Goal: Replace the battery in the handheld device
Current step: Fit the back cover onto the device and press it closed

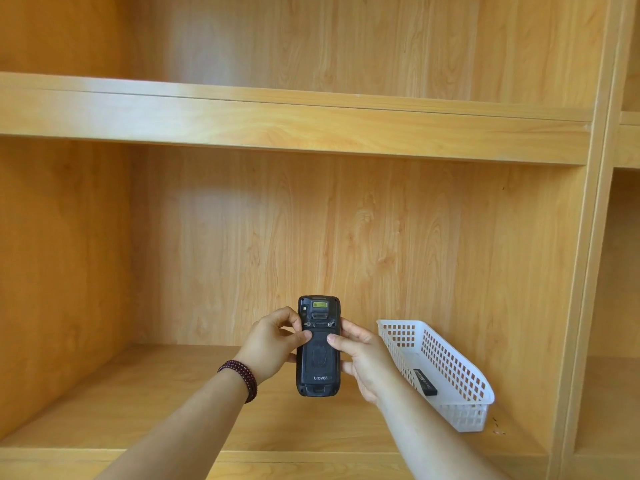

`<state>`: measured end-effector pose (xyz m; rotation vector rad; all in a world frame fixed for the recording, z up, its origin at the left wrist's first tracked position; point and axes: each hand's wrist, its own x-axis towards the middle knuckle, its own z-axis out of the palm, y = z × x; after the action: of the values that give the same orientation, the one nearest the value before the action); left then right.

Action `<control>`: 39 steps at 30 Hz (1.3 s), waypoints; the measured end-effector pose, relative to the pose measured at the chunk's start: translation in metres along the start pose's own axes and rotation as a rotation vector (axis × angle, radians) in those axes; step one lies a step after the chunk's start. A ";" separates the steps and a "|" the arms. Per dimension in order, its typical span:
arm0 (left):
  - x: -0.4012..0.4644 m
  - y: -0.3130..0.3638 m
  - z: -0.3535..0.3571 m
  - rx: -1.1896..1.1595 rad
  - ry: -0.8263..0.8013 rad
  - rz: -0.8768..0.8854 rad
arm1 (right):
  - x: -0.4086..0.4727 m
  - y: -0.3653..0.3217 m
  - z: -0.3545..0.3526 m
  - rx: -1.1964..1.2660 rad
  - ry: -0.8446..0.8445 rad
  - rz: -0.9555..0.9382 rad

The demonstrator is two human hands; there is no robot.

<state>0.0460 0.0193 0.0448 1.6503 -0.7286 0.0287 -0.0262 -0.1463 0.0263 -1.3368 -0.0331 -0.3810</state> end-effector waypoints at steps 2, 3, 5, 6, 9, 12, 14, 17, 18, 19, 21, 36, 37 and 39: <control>-0.001 0.002 0.000 -0.085 0.001 -0.024 | 0.001 0.001 0.001 -0.003 0.012 -0.013; -0.001 0.004 -0.001 -0.142 -0.005 -0.048 | 0.001 0.001 0.001 -0.011 0.021 -0.026; 0.001 0.006 -0.005 -0.228 -0.030 -0.099 | 0.002 0.002 0.001 -0.051 0.042 -0.059; 0.001 0.006 -0.007 -0.248 -0.039 -0.119 | 0.001 0.002 0.001 -0.084 0.043 -0.079; 0.002 0.006 -0.010 -0.276 -0.046 -0.171 | 0.002 0.002 0.002 -0.256 0.018 -0.165; 0.002 0.007 -0.009 -0.289 -0.050 -0.191 | 0.003 0.000 0.002 -0.455 -0.001 -0.227; 0.001 0.009 -0.009 -0.292 -0.053 -0.191 | 0.003 -0.001 0.000 -0.516 -0.014 -0.235; 0.001 0.010 -0.009 -0.293 -0.049 -0.195 | 0.004 -0.005 -0.002 -0.523 -0.033 -0.232; 0.001 0.009 -0.008 -0.295 -0.044 -0.196 | 0.004 -0.007 -0.002 -0.512 -0.042 -0.231; 0.001 0.009 -0.008 -0.294 -0.041 -0.197 | 0.004 -0.008 -0.003 -0.507 -0.047 -0.227; 0.001 0.008 -0.007 -0.289 -0.034 -0.200 | 0.005 -0.008 -0.003 -0.513 -0.050 -0.215; -0.002 0.006 0.000 -0.346 0.030 -0.217 | 0.006 0.001 -0.004 -0.593 0.030 -0.203; -0.001 0.007 -0.001 -0.344 0.030 -0.210 | 0.006 0.003 -0.005 -0.593 0.046 -0.207; 0.000 0.010 -0.002 -0.321 0.022 -0.194 | 0.006 0.004 -0.004 -0.563 0.052 -0.223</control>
<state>0.0426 0.0208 0.0541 1.4023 -0.5235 -0.1989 -0.0198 -0.1510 0.0235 -1.8853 -0.0334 -0.6454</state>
